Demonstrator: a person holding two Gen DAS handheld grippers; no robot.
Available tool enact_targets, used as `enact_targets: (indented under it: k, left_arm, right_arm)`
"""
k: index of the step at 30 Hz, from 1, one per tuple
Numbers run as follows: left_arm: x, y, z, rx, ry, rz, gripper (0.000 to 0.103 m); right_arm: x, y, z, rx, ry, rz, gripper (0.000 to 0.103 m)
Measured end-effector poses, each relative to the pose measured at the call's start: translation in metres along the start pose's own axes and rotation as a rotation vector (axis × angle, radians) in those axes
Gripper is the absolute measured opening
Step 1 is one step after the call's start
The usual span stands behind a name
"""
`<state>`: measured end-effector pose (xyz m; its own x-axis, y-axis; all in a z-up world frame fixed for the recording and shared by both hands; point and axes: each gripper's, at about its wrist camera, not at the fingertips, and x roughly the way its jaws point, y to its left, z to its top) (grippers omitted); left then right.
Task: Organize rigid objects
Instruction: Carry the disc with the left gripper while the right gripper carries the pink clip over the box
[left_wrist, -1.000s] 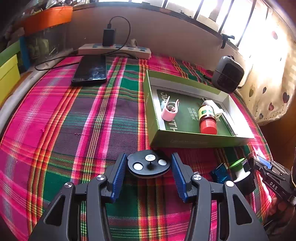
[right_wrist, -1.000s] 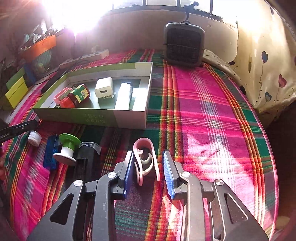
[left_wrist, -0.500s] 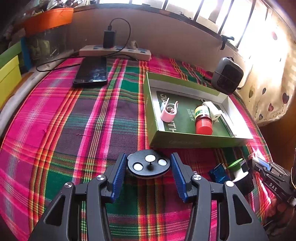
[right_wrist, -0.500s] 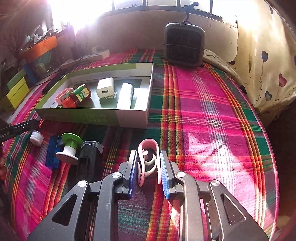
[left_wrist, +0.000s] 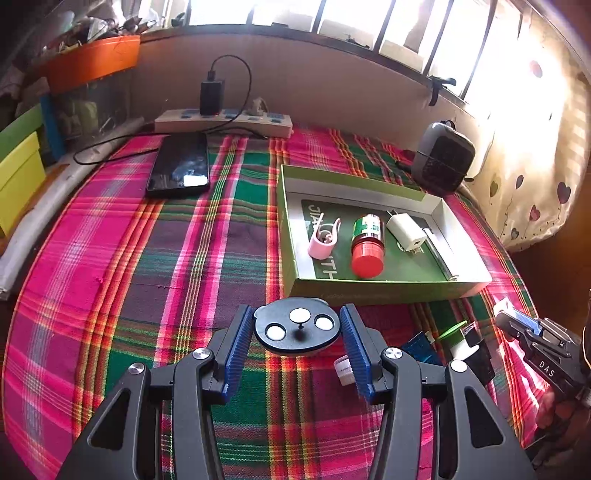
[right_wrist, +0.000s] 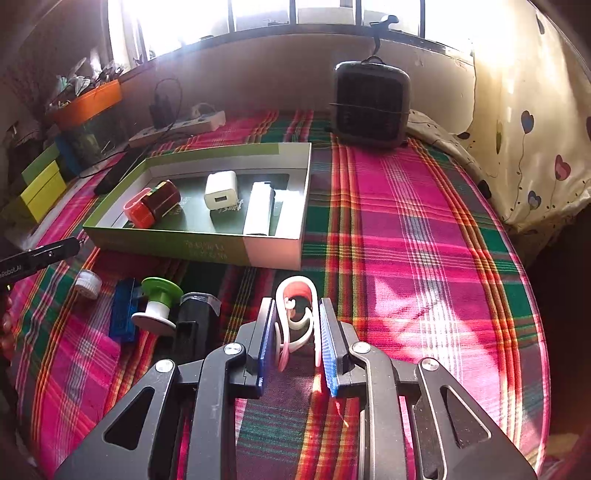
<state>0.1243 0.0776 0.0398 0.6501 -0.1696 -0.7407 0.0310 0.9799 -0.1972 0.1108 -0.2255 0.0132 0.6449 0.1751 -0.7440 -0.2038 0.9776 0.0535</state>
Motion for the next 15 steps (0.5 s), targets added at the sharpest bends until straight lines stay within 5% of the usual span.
enact_targets:
  k: [15]
  left_arm:
    - [-0.009,-0.013,0.009,0.031,-0.028,-0.016,0.048]
  right_arm:
    - [-0.008,0.003,0.011,-0.022,-0.029,0.008,0.024]
